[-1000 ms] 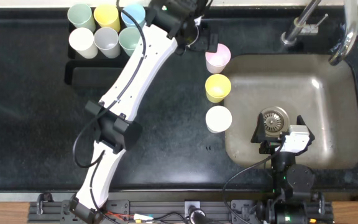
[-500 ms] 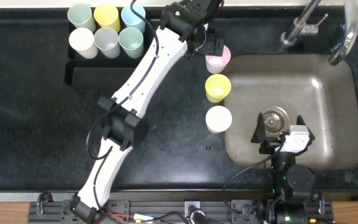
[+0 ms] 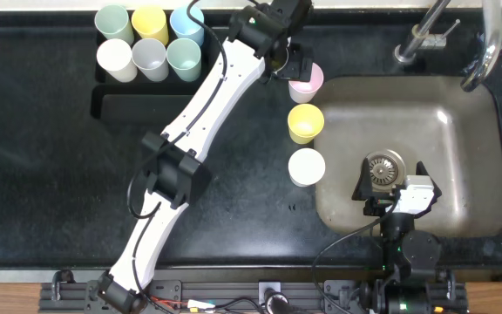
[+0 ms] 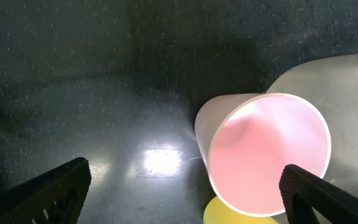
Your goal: Store Cups
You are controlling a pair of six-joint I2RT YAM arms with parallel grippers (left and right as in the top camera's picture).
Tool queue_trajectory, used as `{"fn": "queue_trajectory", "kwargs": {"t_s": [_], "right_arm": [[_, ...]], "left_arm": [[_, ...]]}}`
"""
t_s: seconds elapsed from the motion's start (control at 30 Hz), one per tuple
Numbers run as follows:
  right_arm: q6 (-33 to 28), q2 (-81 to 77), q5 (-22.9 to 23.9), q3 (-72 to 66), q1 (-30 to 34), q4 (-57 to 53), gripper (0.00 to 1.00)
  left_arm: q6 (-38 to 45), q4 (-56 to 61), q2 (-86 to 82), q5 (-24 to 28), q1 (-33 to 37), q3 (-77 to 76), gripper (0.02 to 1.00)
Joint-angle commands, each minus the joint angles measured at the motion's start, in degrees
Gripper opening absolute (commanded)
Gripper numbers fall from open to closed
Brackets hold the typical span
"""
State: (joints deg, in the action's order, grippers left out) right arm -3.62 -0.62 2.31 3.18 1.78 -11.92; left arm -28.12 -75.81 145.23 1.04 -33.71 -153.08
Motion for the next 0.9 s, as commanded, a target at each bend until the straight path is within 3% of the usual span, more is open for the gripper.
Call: {"fn": "queue_trajectory", "kwargs": {"t_s": [0.03,0.6,0.77,0.9], "right_arm": [[0.24,0.44,-0.37,0.17,-0.26,0.44,0.996],[0.24,0.44,-0.39,0.17,-0.26,0.44,0.996],[0.24,0.44,-0.39,0.17,-0.26,0.44,0.993],[0.24,0.44,-0.39,0.17,-0.26,0.44,0.996]], "left_arm": [[-0.94,-0.35,1.97,-0.09,0.33,-0.96,1.000],[-0.92,1.11,3.48,-0.09,1.03,-0.96,1.000],[-0.94,1.09,3.48,0.33,1.03,-0.96,0.873],[-0.92,-0.15,3.48,0.33,1.03,-0.96,0.915]]}}
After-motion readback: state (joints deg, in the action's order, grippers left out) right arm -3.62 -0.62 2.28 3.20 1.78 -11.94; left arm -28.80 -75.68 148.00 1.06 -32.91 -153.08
